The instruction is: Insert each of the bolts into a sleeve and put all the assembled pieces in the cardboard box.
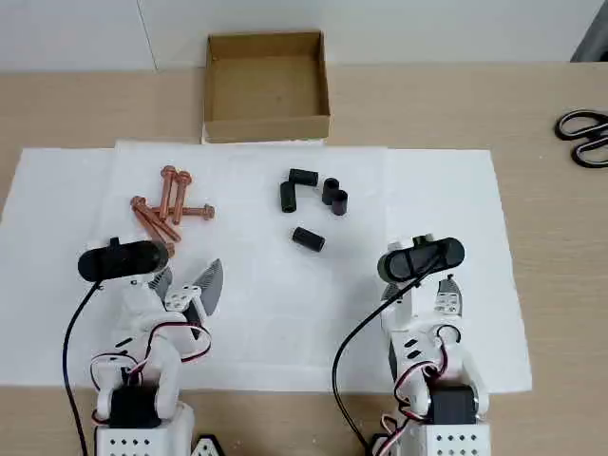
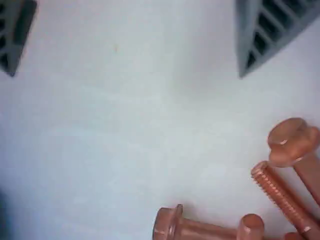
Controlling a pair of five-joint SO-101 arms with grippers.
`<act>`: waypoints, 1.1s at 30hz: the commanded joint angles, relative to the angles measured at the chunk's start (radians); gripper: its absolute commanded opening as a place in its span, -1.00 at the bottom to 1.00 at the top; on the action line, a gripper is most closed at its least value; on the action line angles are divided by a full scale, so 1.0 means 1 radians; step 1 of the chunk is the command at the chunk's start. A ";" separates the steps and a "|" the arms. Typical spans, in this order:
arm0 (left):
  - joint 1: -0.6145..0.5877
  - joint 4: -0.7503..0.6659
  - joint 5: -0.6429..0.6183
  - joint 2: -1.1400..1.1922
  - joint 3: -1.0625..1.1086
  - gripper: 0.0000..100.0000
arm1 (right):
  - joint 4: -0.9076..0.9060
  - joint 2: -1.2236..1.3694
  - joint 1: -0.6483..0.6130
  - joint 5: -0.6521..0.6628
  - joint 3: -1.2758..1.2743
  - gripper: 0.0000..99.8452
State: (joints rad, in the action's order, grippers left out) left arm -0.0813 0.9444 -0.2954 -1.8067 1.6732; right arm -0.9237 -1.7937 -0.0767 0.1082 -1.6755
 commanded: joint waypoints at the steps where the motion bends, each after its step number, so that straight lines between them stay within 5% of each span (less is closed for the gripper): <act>1: -0.006 0.002 0.002 -0.009 -0.004 -0.46 | -0.004 -0.019 -0.002 0.006 -0.008 -0.50; 33: -0.006 0.008 0.005 -0.008 -0.028 -0.46 | -0.001 -0.019 -0.002 0.012 -0.008 -0.50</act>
State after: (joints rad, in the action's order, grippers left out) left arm -0.0813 0.9444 -0.2954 -1.8067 1.6732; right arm -0.9237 -1.7937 -0.0767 0.1082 -1.6755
